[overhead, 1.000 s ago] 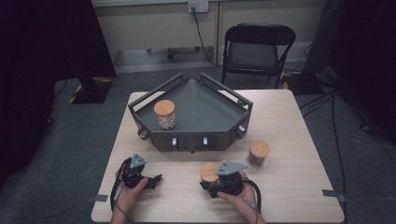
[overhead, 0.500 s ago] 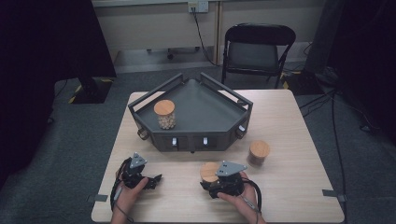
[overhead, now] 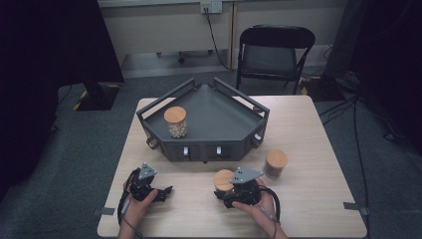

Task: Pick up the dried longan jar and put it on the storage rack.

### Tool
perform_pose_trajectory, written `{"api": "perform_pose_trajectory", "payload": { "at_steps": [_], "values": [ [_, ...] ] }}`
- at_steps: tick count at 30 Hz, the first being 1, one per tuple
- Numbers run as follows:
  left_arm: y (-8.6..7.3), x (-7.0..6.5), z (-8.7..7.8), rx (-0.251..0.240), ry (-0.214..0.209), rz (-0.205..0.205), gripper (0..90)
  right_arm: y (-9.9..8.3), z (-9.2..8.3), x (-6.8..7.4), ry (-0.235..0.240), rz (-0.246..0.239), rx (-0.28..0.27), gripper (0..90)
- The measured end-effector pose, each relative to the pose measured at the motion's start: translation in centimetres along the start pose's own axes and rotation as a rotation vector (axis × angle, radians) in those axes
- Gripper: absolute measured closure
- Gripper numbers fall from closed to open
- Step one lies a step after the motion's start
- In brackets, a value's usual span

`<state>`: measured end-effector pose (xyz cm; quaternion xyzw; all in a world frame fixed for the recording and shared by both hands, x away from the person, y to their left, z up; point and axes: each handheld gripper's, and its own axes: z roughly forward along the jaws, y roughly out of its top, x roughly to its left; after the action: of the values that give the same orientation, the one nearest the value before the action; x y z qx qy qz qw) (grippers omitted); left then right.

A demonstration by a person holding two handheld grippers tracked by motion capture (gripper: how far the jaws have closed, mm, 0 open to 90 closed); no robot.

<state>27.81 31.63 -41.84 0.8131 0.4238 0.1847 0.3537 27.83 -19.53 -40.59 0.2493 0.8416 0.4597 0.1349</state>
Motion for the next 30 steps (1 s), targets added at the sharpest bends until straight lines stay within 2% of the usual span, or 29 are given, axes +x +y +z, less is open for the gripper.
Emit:
{"api": "perform_pose_trajectory", "payload": {
  "at_steps": [17, 30],
  "values": [
    [0.0, 0.0, 0.0, 0.000, 0.000, 0.000, 0.1, 2.7, -1.4, -0.6, -0.027, 0.006, -0.007, 25.7],
    [0.0, 0.0, 0.0, 0.001, 0.000, 0.002, 0.1, 4.9, -2.1, -1.2, -0.013, 0.001, -0.005, 25.7]
  ]
}}
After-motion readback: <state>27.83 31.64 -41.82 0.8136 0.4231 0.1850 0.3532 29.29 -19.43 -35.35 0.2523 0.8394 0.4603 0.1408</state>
